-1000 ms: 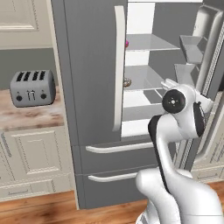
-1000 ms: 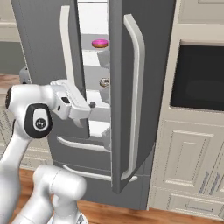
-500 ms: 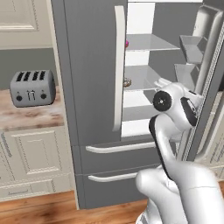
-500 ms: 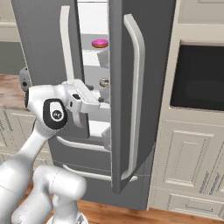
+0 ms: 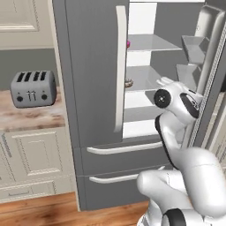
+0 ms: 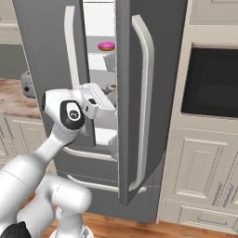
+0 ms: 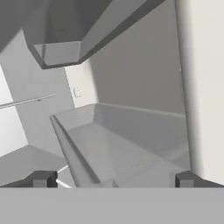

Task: Take the donuts from the fridge and place them on the empty tray on the dining counter.

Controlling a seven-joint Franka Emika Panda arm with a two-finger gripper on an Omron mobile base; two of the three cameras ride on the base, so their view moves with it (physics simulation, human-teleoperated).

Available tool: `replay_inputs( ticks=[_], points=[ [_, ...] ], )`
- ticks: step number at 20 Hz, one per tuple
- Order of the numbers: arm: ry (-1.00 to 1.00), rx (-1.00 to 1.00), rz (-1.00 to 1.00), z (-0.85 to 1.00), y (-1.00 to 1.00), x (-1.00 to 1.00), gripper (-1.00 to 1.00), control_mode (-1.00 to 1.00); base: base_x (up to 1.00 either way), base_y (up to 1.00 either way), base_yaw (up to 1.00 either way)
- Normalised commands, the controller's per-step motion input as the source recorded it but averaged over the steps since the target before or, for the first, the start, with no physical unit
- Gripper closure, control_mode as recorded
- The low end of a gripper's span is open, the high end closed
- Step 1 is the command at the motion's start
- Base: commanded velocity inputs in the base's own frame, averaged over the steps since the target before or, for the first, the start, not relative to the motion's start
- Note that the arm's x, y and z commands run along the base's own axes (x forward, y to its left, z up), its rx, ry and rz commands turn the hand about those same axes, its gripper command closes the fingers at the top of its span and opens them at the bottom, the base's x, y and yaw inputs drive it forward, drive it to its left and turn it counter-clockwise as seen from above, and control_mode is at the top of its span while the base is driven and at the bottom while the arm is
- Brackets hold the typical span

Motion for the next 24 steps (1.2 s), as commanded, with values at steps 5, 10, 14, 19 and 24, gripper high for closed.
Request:
replay_inputs(
  ticks=[5, 10, 14, 19, 24],
  points=[
    [-0.05, 0.02, -0.10, -0.07, -0.91, -0.15, -1.00, -1.00, 0.00, 0.00, 0.00],
    [-0.04, 0.16, -0.13, -0.07, -1.00, -0.63, -1.00, -1.00, 0.00, 0.00, 0.00],
    [-0.09, 0.21, -0.04, -0.03, -1.00, -0.77, -1.00, -1.00, 0.00, 0.00, 0.00],
    [-0.08, 0.19, -0.02, 0.00, -0.80, -0.64, -1.00, -1.00, 0.00, 0.00, 0.00],
    [0.01, -0.23, 0.28, 0.73, 0.83, -0.47, -1.00, -1.00, 0.00, 0.00, 0.00]
  ],
)
